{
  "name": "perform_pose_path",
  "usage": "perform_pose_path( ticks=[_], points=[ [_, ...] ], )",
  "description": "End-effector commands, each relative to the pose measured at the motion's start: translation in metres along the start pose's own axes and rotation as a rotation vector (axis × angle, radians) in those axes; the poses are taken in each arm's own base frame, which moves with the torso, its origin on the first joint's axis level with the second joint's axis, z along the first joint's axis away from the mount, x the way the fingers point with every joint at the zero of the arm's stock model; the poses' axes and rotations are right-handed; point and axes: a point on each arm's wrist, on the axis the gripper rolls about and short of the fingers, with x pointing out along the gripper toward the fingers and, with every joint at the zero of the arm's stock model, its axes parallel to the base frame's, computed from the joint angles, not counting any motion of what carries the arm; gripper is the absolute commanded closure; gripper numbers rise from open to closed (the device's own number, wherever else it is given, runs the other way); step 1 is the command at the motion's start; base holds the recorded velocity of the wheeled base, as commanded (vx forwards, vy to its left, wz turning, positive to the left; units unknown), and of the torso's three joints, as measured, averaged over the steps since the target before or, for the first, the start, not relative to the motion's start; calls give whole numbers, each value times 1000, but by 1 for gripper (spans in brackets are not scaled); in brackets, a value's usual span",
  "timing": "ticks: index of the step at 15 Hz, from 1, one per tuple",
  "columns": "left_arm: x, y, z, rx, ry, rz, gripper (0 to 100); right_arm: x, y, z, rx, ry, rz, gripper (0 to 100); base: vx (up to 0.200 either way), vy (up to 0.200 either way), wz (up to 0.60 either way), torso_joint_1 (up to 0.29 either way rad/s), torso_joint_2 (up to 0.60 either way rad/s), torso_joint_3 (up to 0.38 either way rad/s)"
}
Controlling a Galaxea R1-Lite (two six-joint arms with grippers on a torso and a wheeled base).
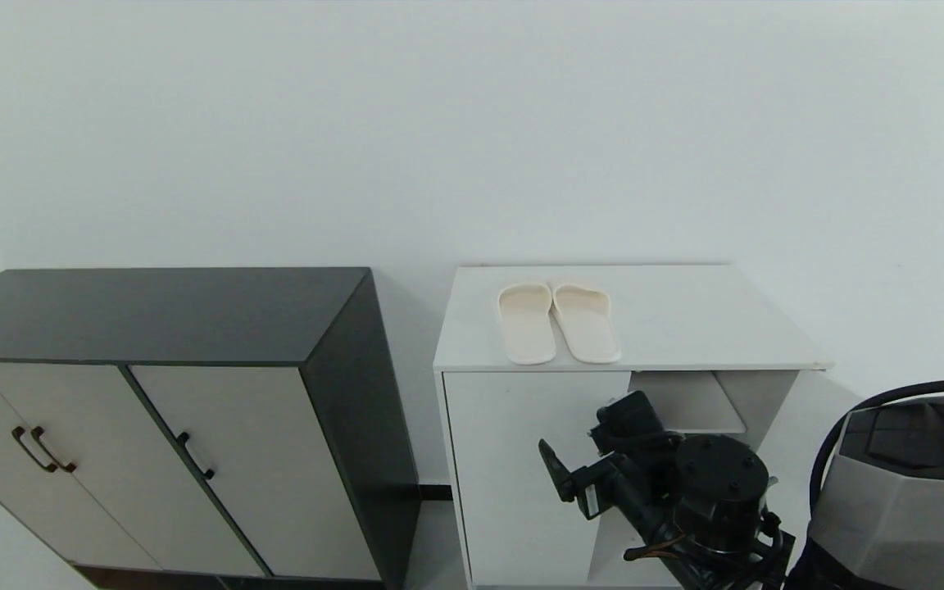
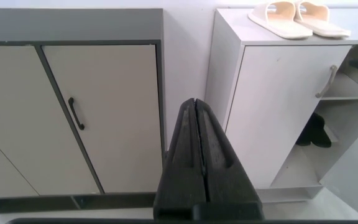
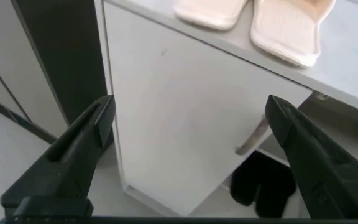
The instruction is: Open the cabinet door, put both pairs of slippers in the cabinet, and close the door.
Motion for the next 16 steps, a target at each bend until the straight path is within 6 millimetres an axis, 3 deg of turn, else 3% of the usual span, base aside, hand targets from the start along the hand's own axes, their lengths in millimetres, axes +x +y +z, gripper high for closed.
perform_pose_path(
  ticks=[1, 2, 4, 6, 9, 13, 16],
  points=[
    [0, 0, 0, -1, 1, 0, 100, -1, 0, -6, -54, 21, -7, 0, 0, 0, 0, 27, -61, -36],
    [0, 0, 0, 1, 1, 0, 100, -3, 0, -3, -59, 16, 1, 0, 0, 0, 0, 0, 0, 0],
    [0, 0, 0, 2, 1, 2, 100, -9, 1, 22, -32, -53, 3, 0, 0, 0, 0, 0, 0, 0],
    [0, 0, 0, 2, 2, 2, 100, -15, -2, 46, 32, 32, 13, 0, 0, 0, 0, 0, 0, 0],
    [0, 0, 0, 2, 2, 2, 100, -6, 5, 90, 210, 147, -182, 0, 0, 0, 0, 0, 0, 0],
    [0, 0, 0, 2, 2, 2, 100, 3, 6, 93, 230, 155, -238, 0, 0, 0, 0, 0, 0, 0],
    [0, 0, 0, 4, 1, 0, 100, 6, 6, 89, 225, 163, -242, 0, 200, 0, 0, 1, -2, 4]
  ],
)
